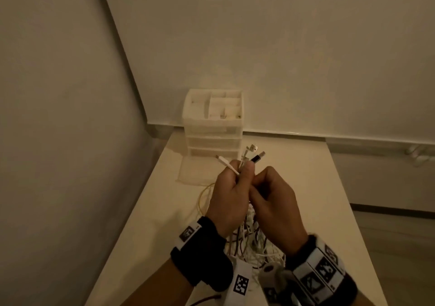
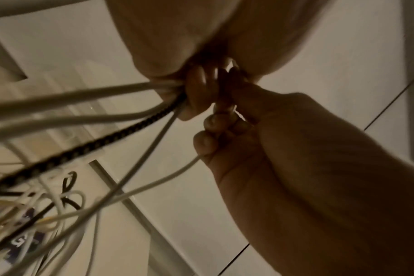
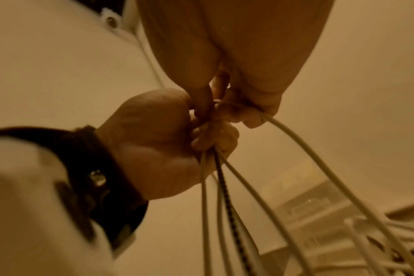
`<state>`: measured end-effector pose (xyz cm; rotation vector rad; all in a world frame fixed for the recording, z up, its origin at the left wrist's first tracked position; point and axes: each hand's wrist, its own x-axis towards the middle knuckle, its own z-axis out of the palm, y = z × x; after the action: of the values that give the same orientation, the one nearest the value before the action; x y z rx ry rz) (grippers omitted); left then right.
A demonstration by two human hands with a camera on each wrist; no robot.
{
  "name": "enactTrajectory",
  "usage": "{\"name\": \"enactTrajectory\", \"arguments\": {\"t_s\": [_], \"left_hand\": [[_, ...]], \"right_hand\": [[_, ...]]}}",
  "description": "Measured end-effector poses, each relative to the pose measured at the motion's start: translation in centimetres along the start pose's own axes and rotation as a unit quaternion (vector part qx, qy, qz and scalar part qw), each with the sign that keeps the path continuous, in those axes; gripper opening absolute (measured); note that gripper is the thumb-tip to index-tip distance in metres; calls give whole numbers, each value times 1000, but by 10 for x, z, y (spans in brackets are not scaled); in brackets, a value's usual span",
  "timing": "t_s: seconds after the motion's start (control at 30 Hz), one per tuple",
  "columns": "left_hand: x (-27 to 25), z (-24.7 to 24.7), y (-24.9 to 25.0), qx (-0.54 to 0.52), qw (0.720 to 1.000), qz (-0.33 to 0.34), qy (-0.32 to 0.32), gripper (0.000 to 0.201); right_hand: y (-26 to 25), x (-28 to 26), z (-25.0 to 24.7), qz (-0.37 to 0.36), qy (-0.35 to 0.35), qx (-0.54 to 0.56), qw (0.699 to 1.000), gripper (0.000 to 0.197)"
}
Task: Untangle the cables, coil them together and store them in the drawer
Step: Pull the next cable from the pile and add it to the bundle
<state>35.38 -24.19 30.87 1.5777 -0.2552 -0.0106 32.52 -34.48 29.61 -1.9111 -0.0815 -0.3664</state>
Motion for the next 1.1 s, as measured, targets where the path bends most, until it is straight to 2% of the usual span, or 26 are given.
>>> {"name": "enactTrajectory", "arguments": {"t_s": [0.17,0.3,0.4,0.53,0.6,0.7,0.77,0.83,0.9,0.97,1.03,1.1], "left_hand": [[-3,1,-15,65,998,9,22,45],[-1,-3,-9,59,997,20,36,49],[2,-9,4,2,999,14,48,51],[7,-26,15,-125,990,11,70,45],[9,-33,23,-163,983,10,79,45],[11,-47,46,-203,972,52,104,44],[14,-62,67,-229,962,93,119,44],[17,-73,83,-232,959,120,108,44],[17,-74,84,-195,968,127,93,42],[13,-71,72,-110,982,127,86,41],[9,-69,58,1,990,126,67,44],[4,-66,45,153,979,129,29,38]], "right_hand": [[12,-19,5,-7,-9,-20,1000,20],[23,-17,6,-30,-35,-20,999,16],[35,-12,11,-84,-88,-51,991,10],[48,-5,15,-115,-146,-63,981,22],[54,-10,19,-135,-186,-73,971,21],[72,-20,24,-102,-193,-53,974,22],[95,-28,25,-61,-201,-84,974,26],[116,-33,23,-22,-209,-106,972,28],[125,-31,20,17,-202,-103,974,28],[125,-26,16,43,-169,-82,981,27],[121,-20,9,53,-138,-53,988,29],[113,-14,-2,53,-136,-30,989,31]]}}
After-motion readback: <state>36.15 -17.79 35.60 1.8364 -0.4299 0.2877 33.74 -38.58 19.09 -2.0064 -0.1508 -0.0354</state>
